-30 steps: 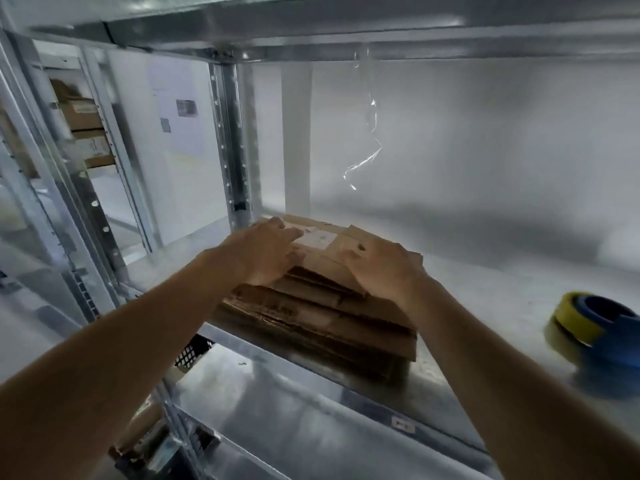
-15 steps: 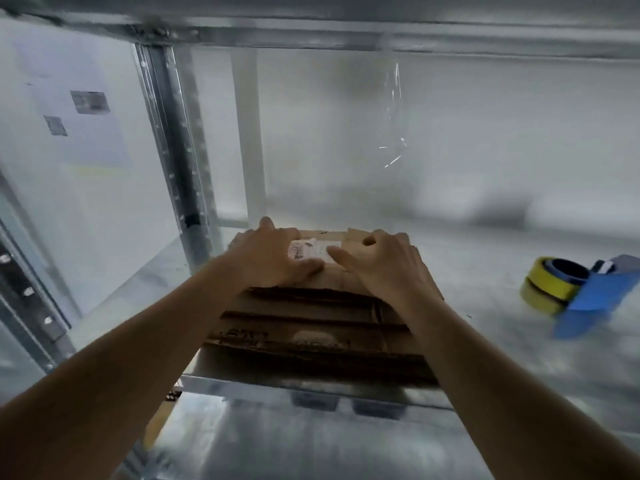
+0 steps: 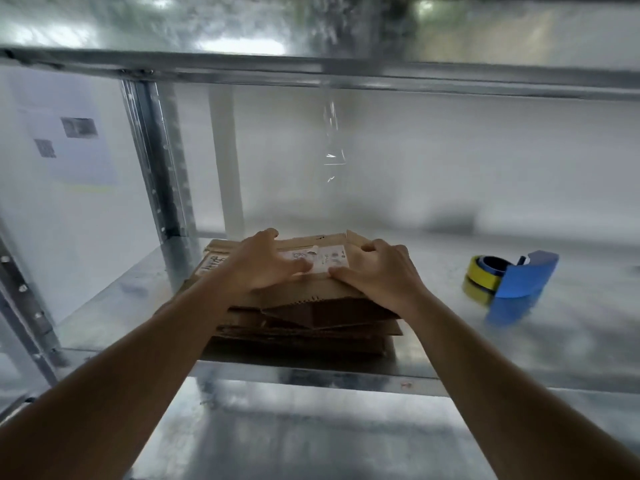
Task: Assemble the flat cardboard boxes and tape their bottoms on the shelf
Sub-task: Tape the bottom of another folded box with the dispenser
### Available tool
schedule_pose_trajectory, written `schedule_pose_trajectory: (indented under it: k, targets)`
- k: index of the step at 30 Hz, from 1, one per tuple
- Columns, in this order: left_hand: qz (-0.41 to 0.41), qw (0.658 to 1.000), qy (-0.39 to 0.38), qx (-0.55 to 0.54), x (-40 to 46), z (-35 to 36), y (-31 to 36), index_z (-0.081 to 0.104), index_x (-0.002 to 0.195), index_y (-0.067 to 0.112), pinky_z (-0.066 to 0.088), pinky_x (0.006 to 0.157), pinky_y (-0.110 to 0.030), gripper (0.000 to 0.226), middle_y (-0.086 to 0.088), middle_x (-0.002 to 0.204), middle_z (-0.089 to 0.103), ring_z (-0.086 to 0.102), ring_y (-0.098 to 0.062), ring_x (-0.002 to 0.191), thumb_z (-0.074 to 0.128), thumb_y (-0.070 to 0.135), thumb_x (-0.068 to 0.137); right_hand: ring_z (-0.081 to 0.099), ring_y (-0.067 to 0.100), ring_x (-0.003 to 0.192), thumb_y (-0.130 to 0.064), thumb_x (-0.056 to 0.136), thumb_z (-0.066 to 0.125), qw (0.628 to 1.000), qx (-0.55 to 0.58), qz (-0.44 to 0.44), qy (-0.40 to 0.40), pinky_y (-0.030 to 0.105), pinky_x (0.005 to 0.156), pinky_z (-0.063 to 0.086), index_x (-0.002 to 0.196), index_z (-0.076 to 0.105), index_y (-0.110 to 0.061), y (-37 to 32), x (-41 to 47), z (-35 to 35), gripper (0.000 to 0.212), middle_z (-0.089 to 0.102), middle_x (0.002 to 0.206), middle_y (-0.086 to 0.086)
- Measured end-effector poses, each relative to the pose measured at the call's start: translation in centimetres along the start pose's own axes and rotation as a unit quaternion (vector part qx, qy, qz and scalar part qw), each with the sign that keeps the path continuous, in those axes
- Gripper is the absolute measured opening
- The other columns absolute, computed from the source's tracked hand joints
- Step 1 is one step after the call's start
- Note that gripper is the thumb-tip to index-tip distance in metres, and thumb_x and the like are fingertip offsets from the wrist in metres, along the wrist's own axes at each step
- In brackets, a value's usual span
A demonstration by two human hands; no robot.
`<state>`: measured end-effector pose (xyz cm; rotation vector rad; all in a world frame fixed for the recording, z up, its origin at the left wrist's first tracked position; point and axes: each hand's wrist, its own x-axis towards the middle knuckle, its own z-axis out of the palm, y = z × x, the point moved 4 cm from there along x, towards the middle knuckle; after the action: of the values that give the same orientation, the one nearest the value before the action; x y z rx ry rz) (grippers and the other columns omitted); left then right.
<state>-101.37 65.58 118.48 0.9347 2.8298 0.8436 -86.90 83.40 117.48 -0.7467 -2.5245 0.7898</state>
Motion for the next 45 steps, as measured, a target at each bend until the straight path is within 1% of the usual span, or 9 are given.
schedule_pose_trajectory:
  k: [8,12,15,19,22,30,37,41,45]
  targets:
    - [0.068,0.982,0.038,-0.172,-2.5,1.5,4.7,0.056,0.126,0.031,0.059,0.088,-0.033,0.061,0.015,0.113,0.071,0.069,-0.007,0.103,0.082,0.059,0.078,0.031,0.016,0.133,-0.026,0.084,0.084,0.978,0.203,-0.051,-0.024,0.037,0.112,0.038,0.146,0.034,-0.047,3.6,-3.6,-4.1,0.082,0.034,0.111,-0.022]
    - [0.132,0.964,0.032,-0.227,-4.9,2.5,8.5,0.058,0.137,0.03,0.057,0.078,-0.012,0.06,0.019,0.113,0.073,0.069,0.009,0.093,0.082,0.046,0.085,0.041,0.018,0.134,-0.041,0.075,0.091,0.962,0.26,-0.085,0.017,0.037,0.108,0.043,0.124,0.039,-0.055,4.5,-5.1,-5.9,0.072,0.048,0.116,-0.026]
    - [0.156,0.959,0.029,-0.235,-6.2,3.5,10.5,0.045,0.151,0.036,0.056,0.075,-0.014,0.073,0.015,0.117,0.07,0.068,0.003,0.095,0.075,0.054,0.088,0.056,0.021,0.129,-0.057,0.062,0.095,0.946,0.29,-0.135,0.062,0.05,0.103,0.053,0.136,0.046,-0.046,5.7,-5.6,-7.2,0.089,0.066,0.124,-0.016]
    - [0.134,0.937,-0.024,-0.323,-7.4,4.6,11.6,0.029,0.15,0.062,0.054,0.104,-0.044,0.079,0.005,0.143,0.06,0.055,-0.019,0.134,0.071,0.072,0.083,0.067,0.0,0.11,-0.004,0.073,0.093,0.91,0.381,-0.152,0.059,0.026,0.084,0.061,0.139,0.045,-0.03,7.5,-7.2,-10.0,0.085,0.069,0.121,-0.006]
    - [0.177,0.91,-0.054,-0.37,-8.6,5.3,13.2,0.025,0.154,0.059,0.058,0.098,-0.036,0.074,0.0,0.132,0.069,0.067,-0.018,0.121,0.07,0.043,0.096,0.069,0.001,0.107,0.009,0.071,0.089,0.895,0.418,-0.148,0.046,0.024,0.076,0.061,0.148,0.036,-0.024,9.3,-8.0,-11.1,0.099,0.067,0.12,0.003]
    - [0.262,0.899,-0.067,-0.346,-9.3,6.8,17.1,0.013,0.157,0.059,0.061,0.091,-0.038,0.106,-0.005,0.128,0.06,0.068,-0.018,0.117,0.081,0.024,0.084,0.07,0.022,0.116,-0.016,0.074,0.09,0.878,0.454,-0.134,0.074,0.038,0.083,0.064,0.144,0.039,-0.033,11.8,-9.1,-14.4,0.088,0.067,0.129,0.002]
    - [0.297,0.902,-0.055,-0.307,-8.2,9.0,19.9,0.065,0.128,0.039,0.062,0.09,-0.034,0.064,0.006,0.13,0.054,0.065,-0.018,0.118,0.091,0.015,0.074,0.071,0.012,0.106,-0.027,0.085,0.085,0.9,0.403,-0.1,0.134,0.025,0.078,0.062,0.13,0.052,-0.026,13.4,-9.3,-16.9,0.056,0.07,0.12,-0.009]
    - [0.322,0.901,-0.027,-0.29,-7.4,9.6,20.5,0.068,0.126,0.029,0.06,0.095,-0.038,0.06,0.01,0.132,0.052,0.063,-0.016,0.119,0.092,0.012,0.073,0.073,0.018,0.106,-0.05,0.085,0.082,0.899,0.402,-0.066,0.158,0.042,0.086,0.064,0.129,0.058,-0.027,14.8,-8.9,-17.6,0.055,0.072,0.119,-0.006]
    - [0.344,0.898,0.014,-0.274,-7.3,9.4,21.6,0.07,0.123,0.027,0.06,0.097,-0.038,0.051,0.008,0.137,0.048,0.057,-0.016,0.125,0.089,0.02,0.076,0.074,0.015,0.104,-0.04,0.092,0.077,0.895,0.402,-0.081,0.176,0.036,0.083,0.064,0.132,0.059,-0.022,15.3,-9.4,-17.7,0.047,0.072,0.121,-0.005]
